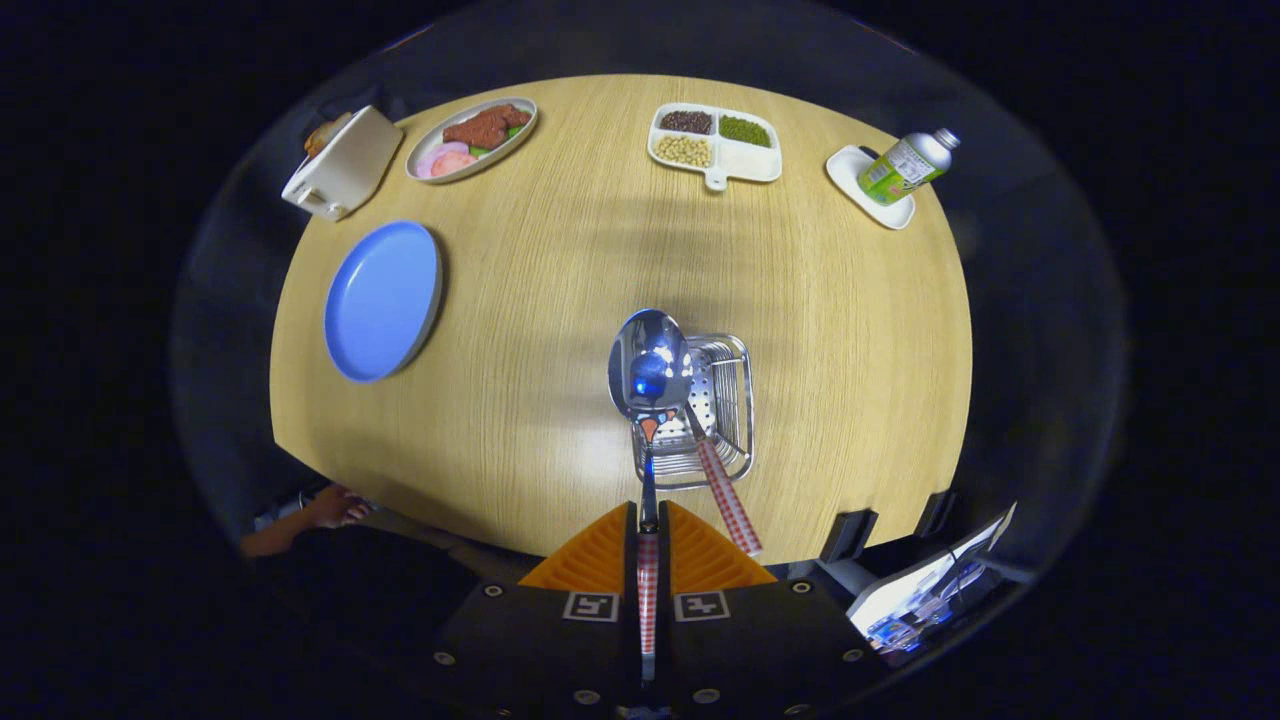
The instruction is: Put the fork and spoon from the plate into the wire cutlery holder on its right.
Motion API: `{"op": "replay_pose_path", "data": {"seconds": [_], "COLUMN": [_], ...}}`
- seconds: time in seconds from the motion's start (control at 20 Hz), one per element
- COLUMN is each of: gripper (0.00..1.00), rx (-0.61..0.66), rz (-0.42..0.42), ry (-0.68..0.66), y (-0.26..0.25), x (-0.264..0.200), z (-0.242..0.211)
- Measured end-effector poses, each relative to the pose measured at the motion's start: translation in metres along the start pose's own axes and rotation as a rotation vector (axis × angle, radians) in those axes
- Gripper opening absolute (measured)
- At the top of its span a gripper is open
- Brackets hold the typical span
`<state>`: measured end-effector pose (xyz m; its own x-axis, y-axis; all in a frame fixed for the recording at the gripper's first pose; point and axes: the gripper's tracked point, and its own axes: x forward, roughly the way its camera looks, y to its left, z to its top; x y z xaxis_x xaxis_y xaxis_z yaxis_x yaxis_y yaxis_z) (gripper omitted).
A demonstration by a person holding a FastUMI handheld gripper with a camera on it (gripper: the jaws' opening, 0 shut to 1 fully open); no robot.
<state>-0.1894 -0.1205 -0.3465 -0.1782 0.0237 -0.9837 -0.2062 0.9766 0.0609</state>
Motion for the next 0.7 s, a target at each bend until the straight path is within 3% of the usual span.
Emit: {"op": "replay_pose_path", "data": {"seconds": [0.35, 0.7], "gripper": [0.06, 0.06], "rx": [-0.227, -0.285], "rz": [-0.004, 0.021], "ry": [0.302, 0.531], "y": [-0.03, -0.035], "x": [0.009, 0.016], "z": [-0.023, -0.01]}}
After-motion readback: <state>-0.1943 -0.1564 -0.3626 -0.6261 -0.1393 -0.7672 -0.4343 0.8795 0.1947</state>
